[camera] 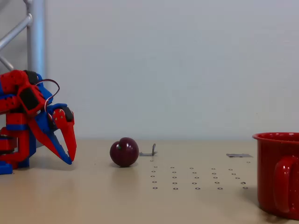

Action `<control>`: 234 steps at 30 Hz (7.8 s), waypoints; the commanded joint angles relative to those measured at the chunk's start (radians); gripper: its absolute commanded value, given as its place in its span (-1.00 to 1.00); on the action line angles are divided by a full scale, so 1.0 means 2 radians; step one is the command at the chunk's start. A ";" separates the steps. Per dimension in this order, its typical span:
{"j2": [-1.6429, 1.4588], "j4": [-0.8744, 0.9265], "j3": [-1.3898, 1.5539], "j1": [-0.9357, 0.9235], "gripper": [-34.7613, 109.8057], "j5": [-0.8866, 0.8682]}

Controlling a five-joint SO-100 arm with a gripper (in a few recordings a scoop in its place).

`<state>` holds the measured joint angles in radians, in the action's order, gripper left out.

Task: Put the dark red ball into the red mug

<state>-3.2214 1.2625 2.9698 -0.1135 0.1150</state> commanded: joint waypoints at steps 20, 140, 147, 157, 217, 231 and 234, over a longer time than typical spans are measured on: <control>0.127 -0.001 -0.199 -0.035 -0.53 0.454; 0.723 -0.356 -0.416 0.048 0.10 0.757; 0.755 -0.394 -0.433 0.049 0.10 0.771; 0.758 -0.393 -0.422 0.045 0.05 0.782; 0.805 -0.447 -0.494 0.050 0.09 0.812; 0.869 -0.460 -0.565 0.038 0.09 0.817; 0.884 -0.476 -0.572 0.033 0.09 0.821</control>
<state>-1.4281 0.3421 1.9129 -0.0261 1.7472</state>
